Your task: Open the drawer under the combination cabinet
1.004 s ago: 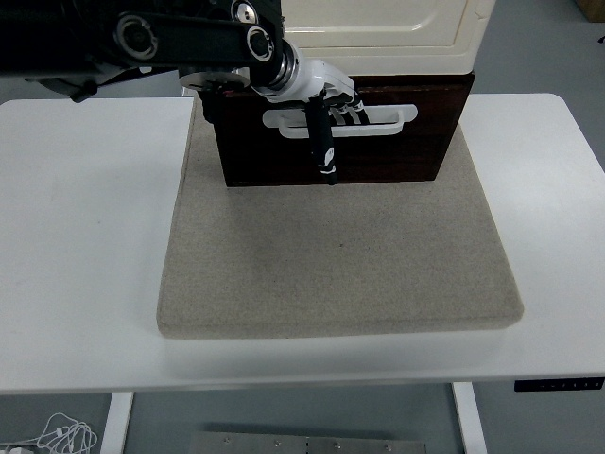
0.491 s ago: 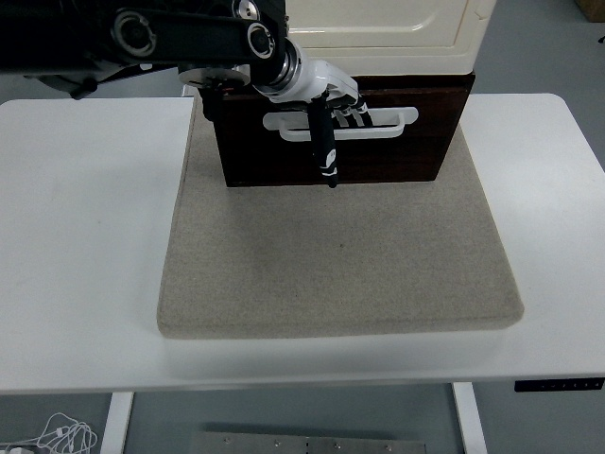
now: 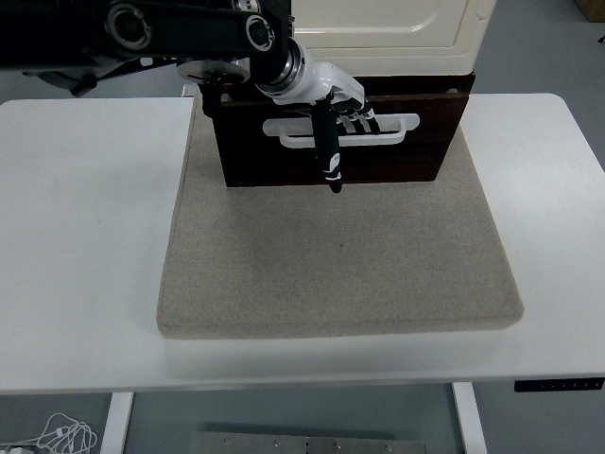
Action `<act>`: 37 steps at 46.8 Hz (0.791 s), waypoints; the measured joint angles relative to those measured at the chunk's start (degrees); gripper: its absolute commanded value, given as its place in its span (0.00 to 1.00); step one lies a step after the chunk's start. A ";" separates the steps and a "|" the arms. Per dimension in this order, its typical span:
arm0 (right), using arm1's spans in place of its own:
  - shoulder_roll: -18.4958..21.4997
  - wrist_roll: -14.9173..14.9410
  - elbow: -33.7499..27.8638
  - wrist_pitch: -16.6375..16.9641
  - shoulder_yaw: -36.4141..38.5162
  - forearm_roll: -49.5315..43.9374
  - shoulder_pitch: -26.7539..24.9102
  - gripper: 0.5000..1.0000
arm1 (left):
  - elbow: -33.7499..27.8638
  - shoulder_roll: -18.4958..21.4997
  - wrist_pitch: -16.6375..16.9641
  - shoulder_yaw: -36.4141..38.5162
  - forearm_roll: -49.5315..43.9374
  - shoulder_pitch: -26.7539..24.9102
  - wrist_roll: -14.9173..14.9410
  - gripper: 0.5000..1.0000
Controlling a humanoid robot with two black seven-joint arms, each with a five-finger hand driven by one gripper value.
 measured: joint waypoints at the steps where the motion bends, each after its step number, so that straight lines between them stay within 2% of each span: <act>1: 0.00 0.00 0.00 0.00 0.00 0.00 0.00 0.85 | 0.00 0.03 -0.19 0.00 0.02 0.00 0.00 1.00; 37: 0.00 0.00 0.01 0.00 0.00 0.00 -0.01 0.85 | -0.14 1.01 -8.28 -0.33 0.11 -1.67 -0.32 1.00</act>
